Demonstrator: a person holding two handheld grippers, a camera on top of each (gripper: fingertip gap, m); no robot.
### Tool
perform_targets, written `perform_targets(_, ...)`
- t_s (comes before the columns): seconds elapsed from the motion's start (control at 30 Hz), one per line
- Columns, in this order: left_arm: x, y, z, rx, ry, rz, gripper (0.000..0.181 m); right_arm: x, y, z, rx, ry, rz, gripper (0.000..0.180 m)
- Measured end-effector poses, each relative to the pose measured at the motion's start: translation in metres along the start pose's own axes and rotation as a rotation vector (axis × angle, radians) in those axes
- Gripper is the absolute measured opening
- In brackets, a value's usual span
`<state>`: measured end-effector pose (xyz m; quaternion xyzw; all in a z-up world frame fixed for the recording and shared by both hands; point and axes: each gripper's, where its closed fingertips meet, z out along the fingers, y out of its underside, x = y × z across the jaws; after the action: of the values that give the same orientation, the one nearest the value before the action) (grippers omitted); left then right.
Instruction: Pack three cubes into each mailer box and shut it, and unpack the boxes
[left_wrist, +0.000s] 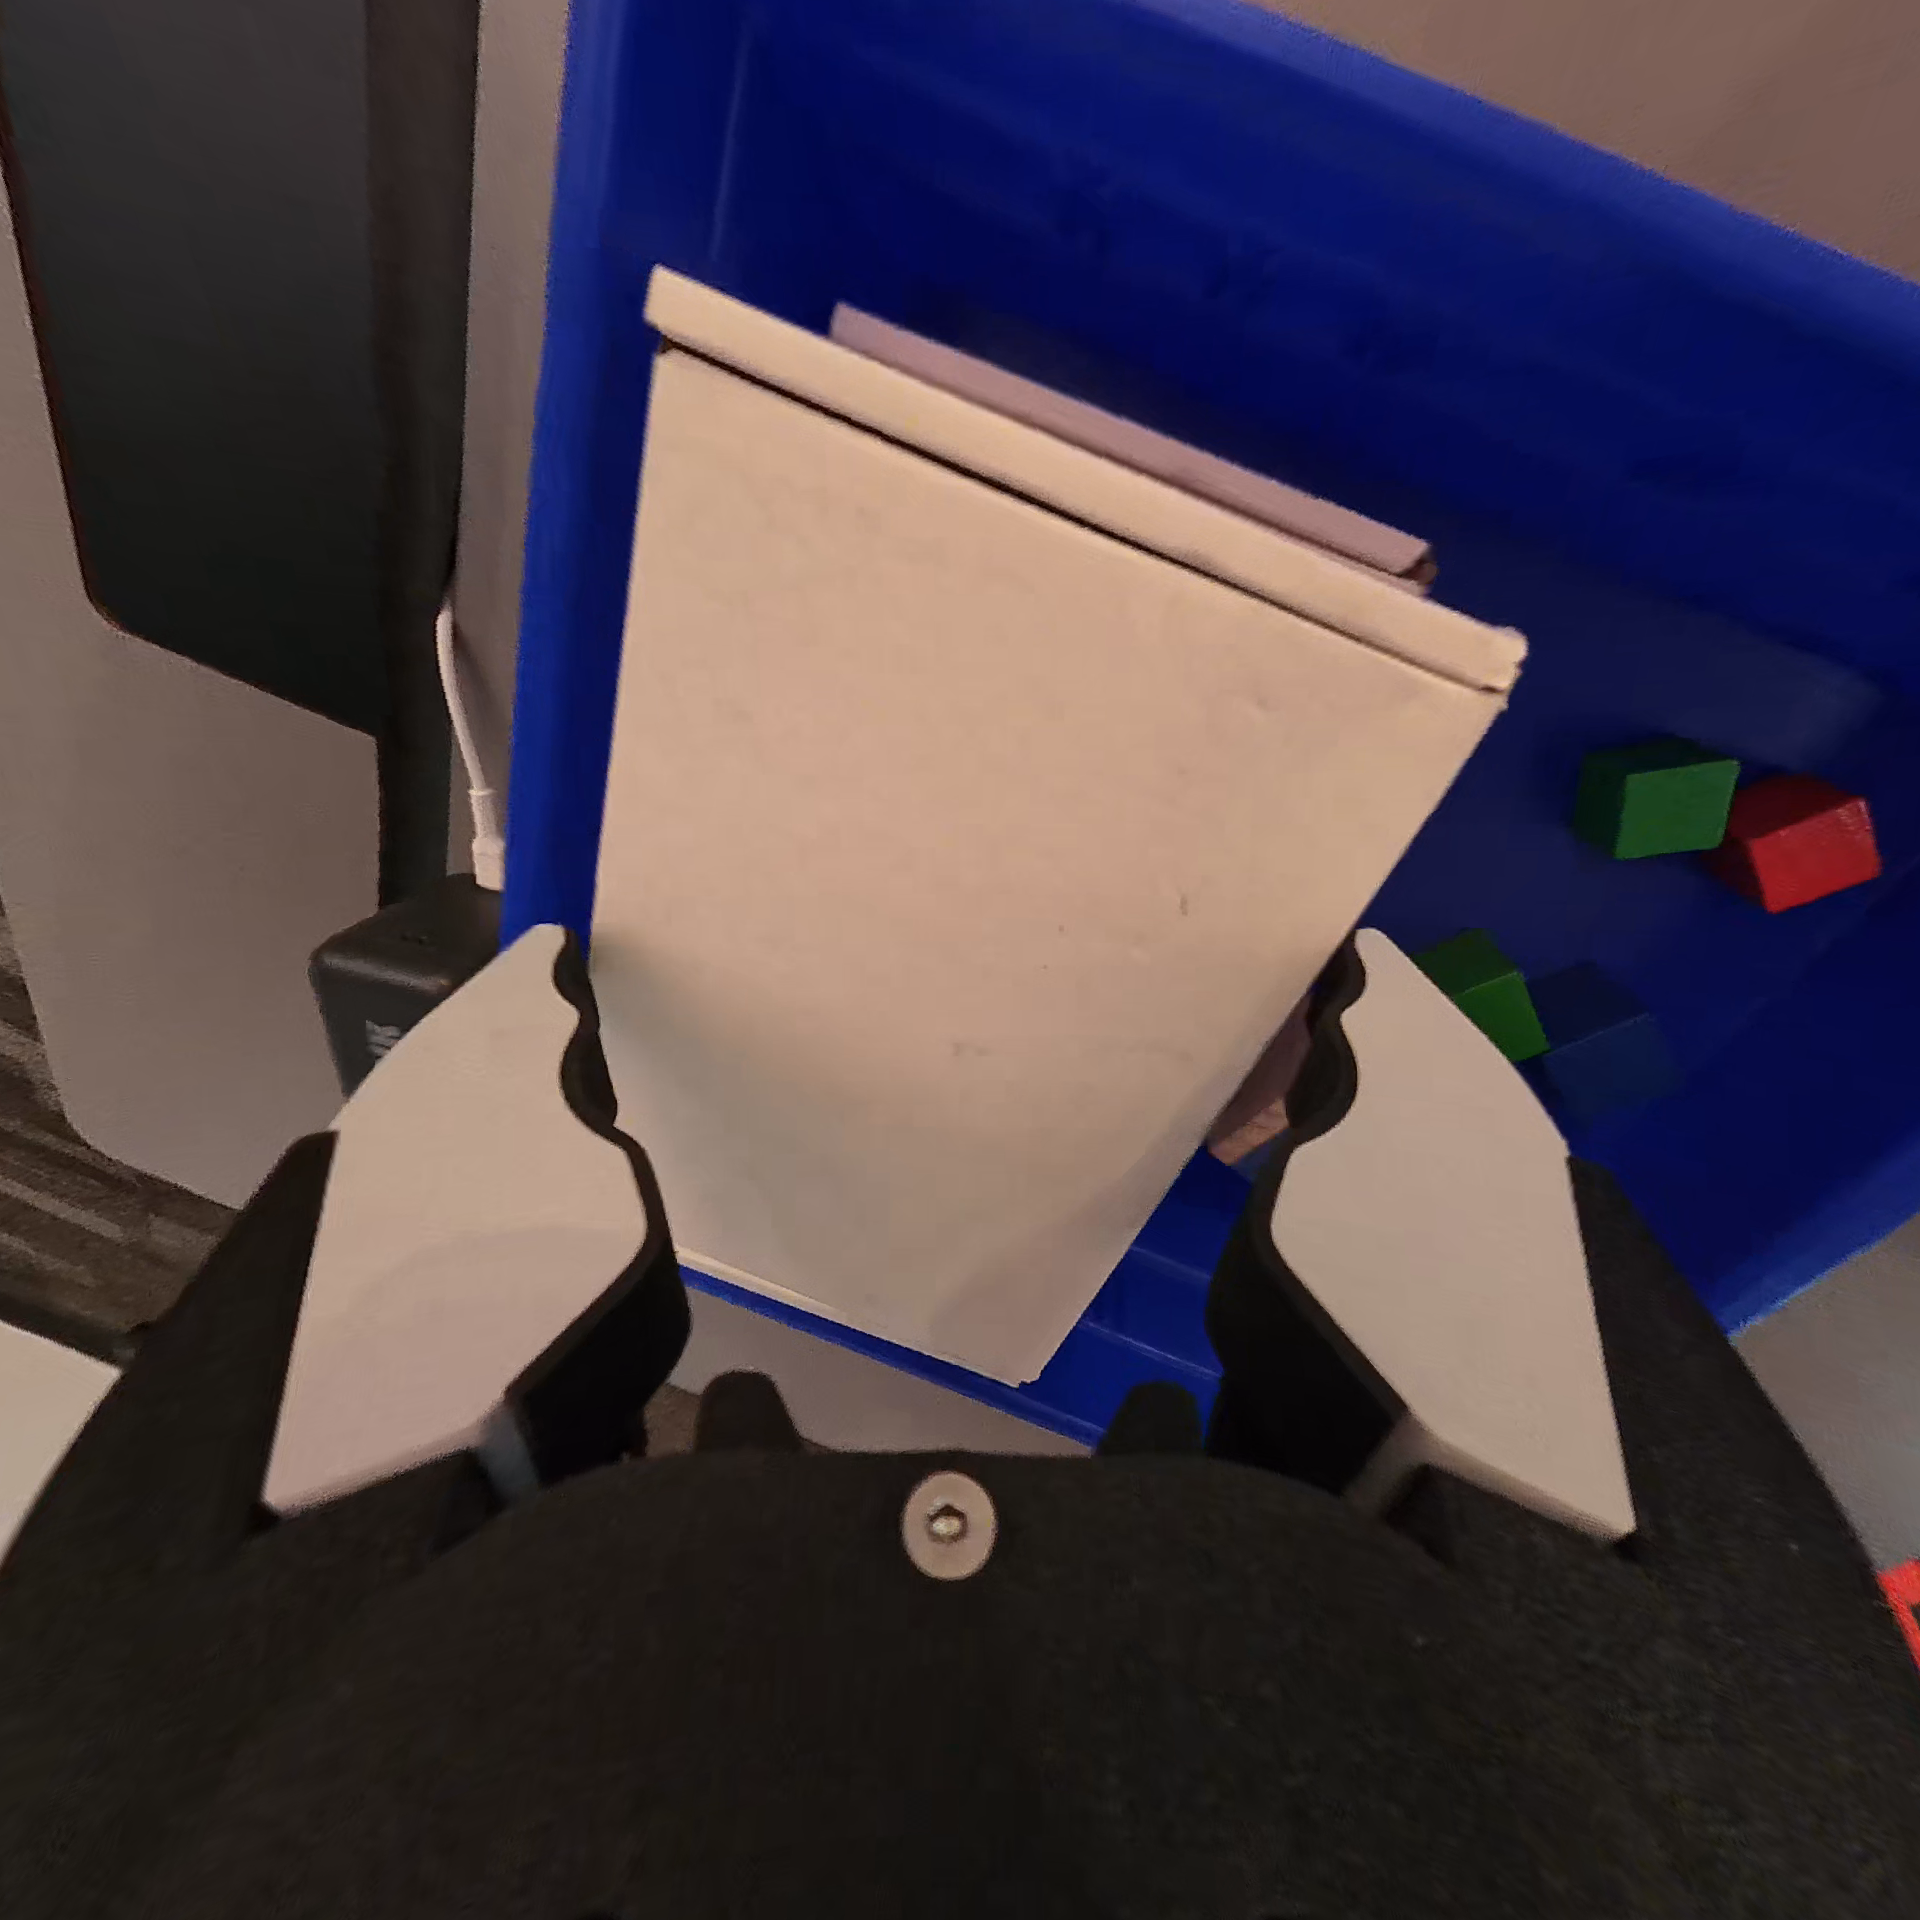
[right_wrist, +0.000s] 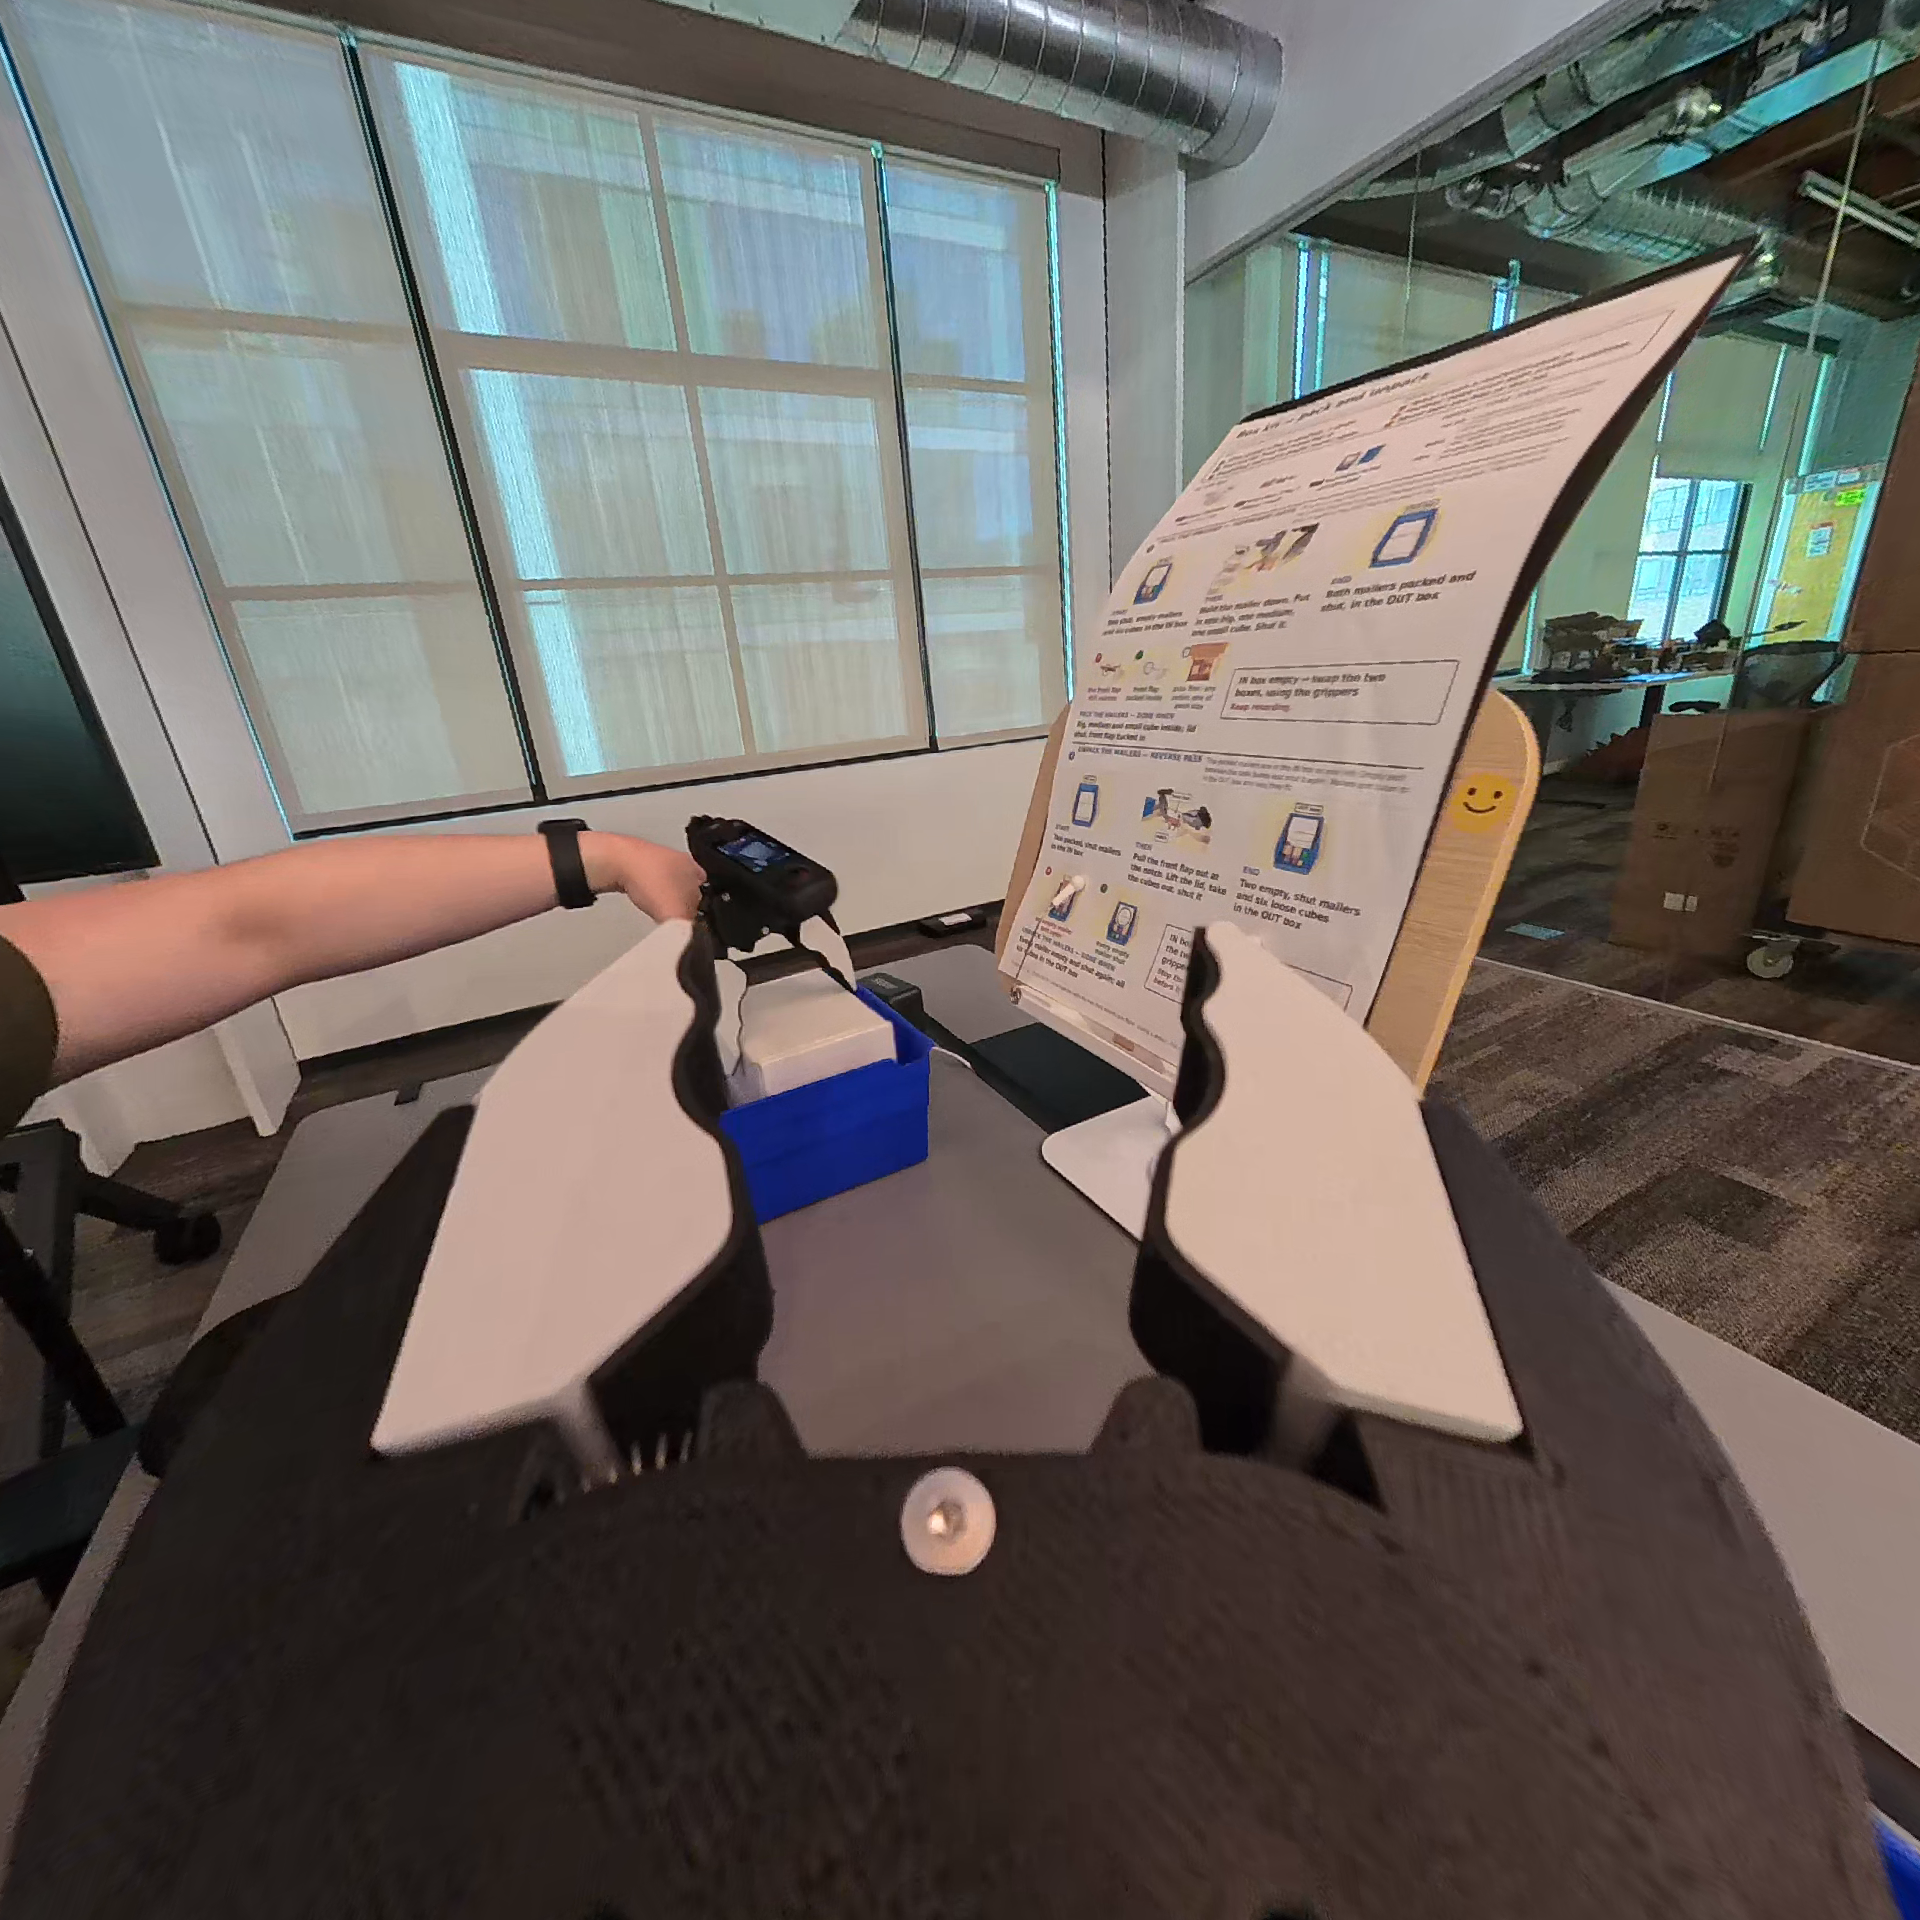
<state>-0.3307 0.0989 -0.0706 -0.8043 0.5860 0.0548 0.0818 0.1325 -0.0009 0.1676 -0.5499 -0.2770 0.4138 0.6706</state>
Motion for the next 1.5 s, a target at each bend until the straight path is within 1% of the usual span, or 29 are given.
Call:
perform_targets(0.13, 0.012, 0.001, -0.002, 0.007, 0.004, 0.032, 0.127, 0.0, 0.008, 0.005, -0.041, 0.003, -0.005, 0.087)
perform_targets(0.3, 0.008, 0.002, 0.0, -0.004, -0.017, 0.05, 0.133, -0.003, 0.016, 0.01, -0.087, 0.002, -0.028, 0.087)
perform_targets(0.47, 0.008, 0.008, 0.006, -0.028, 0.004, 0.058, 0.133, -0.004, 0.02, 0.01, -0.117, 0.005, -0.047, 0.087)
perform_targets(0.6, 0.008, 0.004, 0.008, -0.006, 0.006, 0.065, 0.134, -0.003, 0.021, 0.01, -0.117, -0.001, -0.04, 0.087)
perform_targets(0.9, 0.007, 0.001, 0.01, 0.007, 0.031, 0.109, 0.133, -0.006, 0.033, 0.014, -0.178, -0.017, -0.049, 0.087)
perform_targets(1.07, 0.01, 0.004, 0.016, -0.025, 0.07, 0.115, 0.141, -0.007, 0.042, 0.017, -0.23, -0.02, -0.066, 0.087)
perform_targets(1.17, 0.009, 0.006, 0.02, -0.047, 0.054, 0.138, 0.145, -0.008, 0.046, 0.018, -0.247, -0.022, -0.072, 0.087)
perform_targets(1.5, 0.006, 0.009, 0.022, -0.086, 0.019, 0.137, 0.144, -0.008, 0.053, 0.02, -0.283, -0.028, -0.074, 0.087)
